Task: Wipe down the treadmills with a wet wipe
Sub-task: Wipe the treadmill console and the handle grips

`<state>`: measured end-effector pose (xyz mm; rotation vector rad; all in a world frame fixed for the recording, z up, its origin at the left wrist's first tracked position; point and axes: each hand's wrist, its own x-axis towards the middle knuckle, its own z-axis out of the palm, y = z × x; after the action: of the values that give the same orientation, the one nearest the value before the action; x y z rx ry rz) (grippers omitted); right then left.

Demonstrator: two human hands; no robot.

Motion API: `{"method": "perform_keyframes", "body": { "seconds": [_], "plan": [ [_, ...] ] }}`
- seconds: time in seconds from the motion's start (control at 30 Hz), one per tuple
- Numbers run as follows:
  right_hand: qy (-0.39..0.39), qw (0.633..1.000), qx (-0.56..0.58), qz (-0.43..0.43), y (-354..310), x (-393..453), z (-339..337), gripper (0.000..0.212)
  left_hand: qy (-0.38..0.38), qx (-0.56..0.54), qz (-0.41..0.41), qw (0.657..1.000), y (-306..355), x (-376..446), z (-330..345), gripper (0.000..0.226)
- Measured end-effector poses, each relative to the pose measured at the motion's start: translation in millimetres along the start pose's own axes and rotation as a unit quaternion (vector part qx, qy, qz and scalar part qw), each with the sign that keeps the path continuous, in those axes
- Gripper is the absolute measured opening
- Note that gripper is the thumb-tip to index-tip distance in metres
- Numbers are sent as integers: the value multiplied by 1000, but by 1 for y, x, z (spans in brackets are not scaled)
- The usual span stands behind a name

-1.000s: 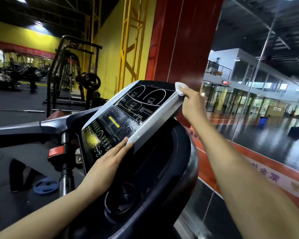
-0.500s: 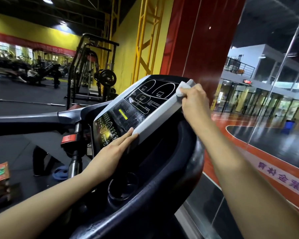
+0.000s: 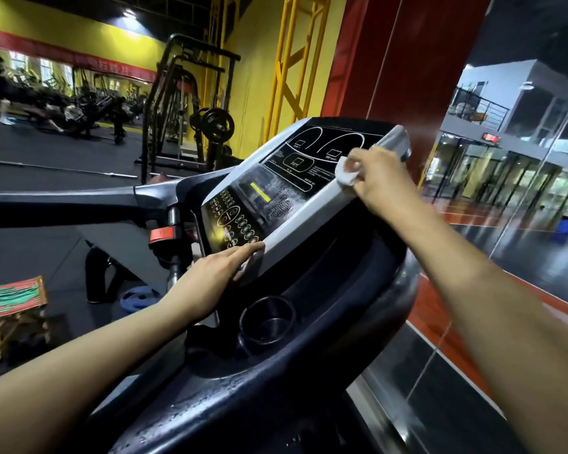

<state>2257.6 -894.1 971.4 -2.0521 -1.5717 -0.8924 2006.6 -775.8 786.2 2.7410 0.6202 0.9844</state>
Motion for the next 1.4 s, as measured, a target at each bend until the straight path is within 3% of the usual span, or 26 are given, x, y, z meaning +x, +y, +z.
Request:
{"method": "perform_keyframes", "body": {
  "seconds": [0.1, 0.23, 0.33, 0.43, 0.53, 0.6, 0.7, 0.87, 0.93, 1.07, 1.13, 1.23, 1.3, 1.4],
  "plan": [
    [-37, 999, 11, -13, -19, -13, 11, 17, 1, -9, -1, 1000, -12, -6, 2, 59],
    [-161, 980, 38, -112, -69, -57, 36, 23, -14, -11, 1, 1000, -26, -11, 1, 46],
    [-220, 961, -7, -169, -95, -70, 37, 22, -21, -13, -1, 1000, -31, -10, 2, 46],
    [-185, 974, -37, -127, -85, -58, 27, 19, -31, -28, 13, 999, -37, -15, 2, 48],
    [-88, 995, -37, -35, -66, -47, 19, 20, -33, -47, 31, 998, -45, -24, 3, 49],
    [-76, 996, -35, -7, -70, -47, 20, 21, -39, -62, 43, 996, -50, -28, 6, 52],
    [-127, 991, -39, -28, -96, -56, 30, 19, -42, -63, 42, 996, -52, -30, 9, 56],
    [-315, 940, -38, -126, -148, -74, 49, 19, -46, -75, 46, 995, -51, -29, 6, 59],
    [-326, 932, -36, -157, -156, -76, 53, 24, -56, -79, 44, 994, -51, -31, 2, 68],
    [-238, 964, -82, -87, -135, -61, 45, 16, -73, -73, 48, 993, -63, -43, -3, 77],
    [-151, 982, -98, -56, -121, -54, 42, 17, -84, -51, 45, 994, -72, -52, -3, 67],
    [-112, 979, -144, -88, -120, -52, 51, 19, -71, -5, 52, 996, -84, -61, -2, 45],
    [-140, 970, -147, -131, -138, -51, 63, 23, -71, 14, 45, 996, -91, -66, -4, 46],
    [-293, 926, -161, -177, -168, -49, 81, 28, -80, 3, 45, 996, -102, -77, -10, 47]
  ]
}}
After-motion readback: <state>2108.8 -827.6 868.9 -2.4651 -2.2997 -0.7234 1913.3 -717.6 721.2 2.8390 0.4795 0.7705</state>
